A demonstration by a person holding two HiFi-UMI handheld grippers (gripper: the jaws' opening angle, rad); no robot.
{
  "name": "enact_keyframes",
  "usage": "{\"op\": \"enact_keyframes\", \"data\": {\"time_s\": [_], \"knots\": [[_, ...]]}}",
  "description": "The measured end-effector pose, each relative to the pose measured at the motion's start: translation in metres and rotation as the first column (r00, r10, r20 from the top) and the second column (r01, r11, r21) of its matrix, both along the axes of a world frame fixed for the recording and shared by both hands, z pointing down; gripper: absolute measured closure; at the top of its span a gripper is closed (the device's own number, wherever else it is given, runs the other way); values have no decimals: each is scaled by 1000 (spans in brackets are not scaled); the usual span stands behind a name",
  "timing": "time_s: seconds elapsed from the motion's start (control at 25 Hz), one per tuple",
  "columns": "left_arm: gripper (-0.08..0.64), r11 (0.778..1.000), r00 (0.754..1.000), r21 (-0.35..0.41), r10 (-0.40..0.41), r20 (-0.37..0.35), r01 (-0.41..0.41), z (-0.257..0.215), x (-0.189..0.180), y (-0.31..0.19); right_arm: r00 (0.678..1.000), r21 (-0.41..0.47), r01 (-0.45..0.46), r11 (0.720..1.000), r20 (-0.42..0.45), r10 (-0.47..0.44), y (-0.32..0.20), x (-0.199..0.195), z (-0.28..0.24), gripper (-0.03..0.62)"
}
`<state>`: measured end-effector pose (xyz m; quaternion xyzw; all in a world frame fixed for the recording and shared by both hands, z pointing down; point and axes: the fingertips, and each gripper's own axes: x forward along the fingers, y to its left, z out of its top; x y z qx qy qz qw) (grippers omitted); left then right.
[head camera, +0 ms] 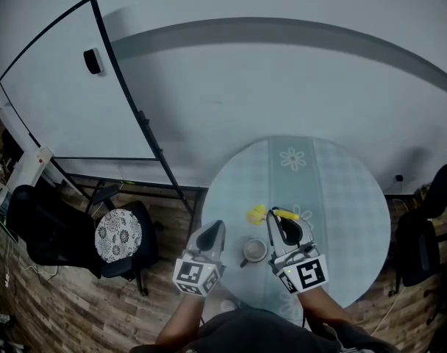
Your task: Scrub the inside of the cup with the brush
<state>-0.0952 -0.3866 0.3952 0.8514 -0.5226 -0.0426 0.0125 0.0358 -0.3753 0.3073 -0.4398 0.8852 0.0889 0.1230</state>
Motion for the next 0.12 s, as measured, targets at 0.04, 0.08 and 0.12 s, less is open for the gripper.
{"op": "enact_keyframes", "data": {"time_s": [0.04, 0.08, 0.12], "knots": [[555, 1000, 1000, 0, 3, -1, -3, 0, 2, -1, 1000, 1, 2, 1000, -1, -2, -1, -1, -1, 557], [555, 1000, 1000, -1, 6, -1, -6, 0, 3, -2, 1000, 2, 3, 1000, -2, -3, -2, -1, -1, 557], [555, 1000, 1000, -1, 8, 0, -8, 0, 5, -3, 1000, 2, 5, 1000, -4, -5, -2, -1, -2, 557]]}}
